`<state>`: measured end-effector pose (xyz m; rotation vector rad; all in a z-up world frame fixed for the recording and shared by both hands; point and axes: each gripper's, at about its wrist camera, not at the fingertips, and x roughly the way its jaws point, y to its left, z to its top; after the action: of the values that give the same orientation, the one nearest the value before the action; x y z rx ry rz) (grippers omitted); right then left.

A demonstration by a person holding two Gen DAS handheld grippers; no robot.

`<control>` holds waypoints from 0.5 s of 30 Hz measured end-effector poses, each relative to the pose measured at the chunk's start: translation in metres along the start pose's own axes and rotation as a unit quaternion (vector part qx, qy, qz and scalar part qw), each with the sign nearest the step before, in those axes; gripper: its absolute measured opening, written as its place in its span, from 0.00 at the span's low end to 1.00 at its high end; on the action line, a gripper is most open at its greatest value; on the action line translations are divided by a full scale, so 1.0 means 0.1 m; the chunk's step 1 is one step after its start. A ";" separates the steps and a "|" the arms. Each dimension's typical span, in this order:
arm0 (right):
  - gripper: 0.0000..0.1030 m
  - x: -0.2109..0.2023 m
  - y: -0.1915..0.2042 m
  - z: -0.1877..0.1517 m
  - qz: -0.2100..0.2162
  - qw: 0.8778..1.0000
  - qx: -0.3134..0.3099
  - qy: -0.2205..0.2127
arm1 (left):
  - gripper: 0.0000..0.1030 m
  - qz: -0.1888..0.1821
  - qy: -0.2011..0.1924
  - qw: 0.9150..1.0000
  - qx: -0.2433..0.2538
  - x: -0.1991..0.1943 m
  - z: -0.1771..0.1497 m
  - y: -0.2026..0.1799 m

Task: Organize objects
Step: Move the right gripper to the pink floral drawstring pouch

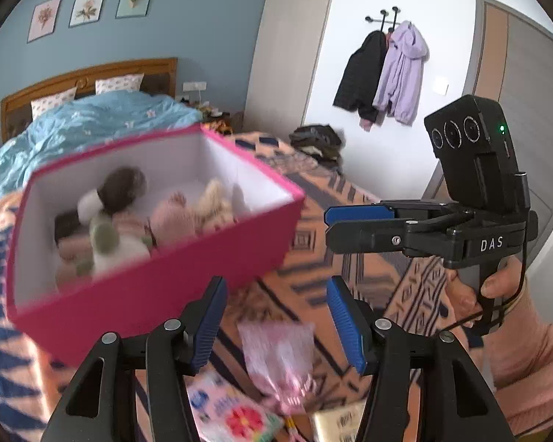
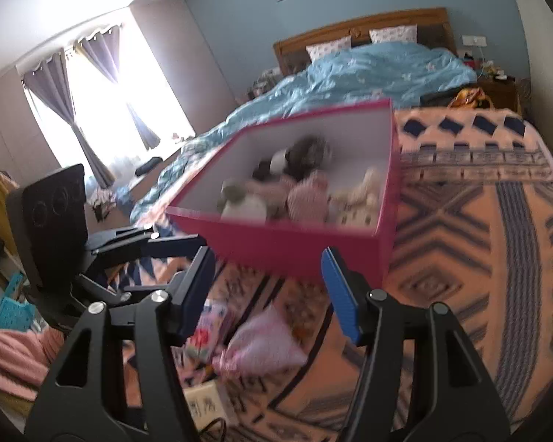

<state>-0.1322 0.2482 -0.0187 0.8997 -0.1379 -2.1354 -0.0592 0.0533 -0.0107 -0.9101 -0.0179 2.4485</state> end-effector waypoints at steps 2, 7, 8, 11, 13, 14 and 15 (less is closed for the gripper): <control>0.60 0.10 0.01 -0.16 -0.005 1.000 0.003 0.024 | 0.55 0.003 0.015 1.000 0.001 0.06 -0.14 -0.05; 0.60 0.38 -0.05 -0.50 -0.007 0.997 0.025 0.078 | 0.55 -0.016 0.049 0.999 -0.014 0.19 -0.39 -0.06; 0.60 0.41 -0.07 -0.54 -0.010 0.996 0.031 0.084 | 0.55 -0.016 0.054 0.998 -0.015 0.20 -0.41 -0.06; 0.60 0.49 -0.14 -0.64 -0.017 0.995 0.051 0.090 | 0.56 -0.018 0.063 0.998 -0.022 0.23 -0.49 -0.06; 0.60 0.51 -0.19 -0.69 -0.011 0.994 0.065 0.092 | 0.56 -0.022 0.068 0.997 -0.028 0.23 -0.54 -0.04; 0.60 0.52 -0.20 -0.71 -0.006 0.993 0.073 0.093 | 0.56 -0.023 0.070 0.997 -0.030 0.23 -0.56 -0.02; 0.60 0.53 -0.20 -0.72 -0.004 0.993 0.076 0.094 | 0.56 -0.024 0.073 0.997 -0.033 0.23 -0.58 -0.01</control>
<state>-0.1218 0.2381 -0.1091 1.1858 -0.2030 -2.0556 -0.0378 0.0557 -0.0694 -1.1017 -0.0693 2.3439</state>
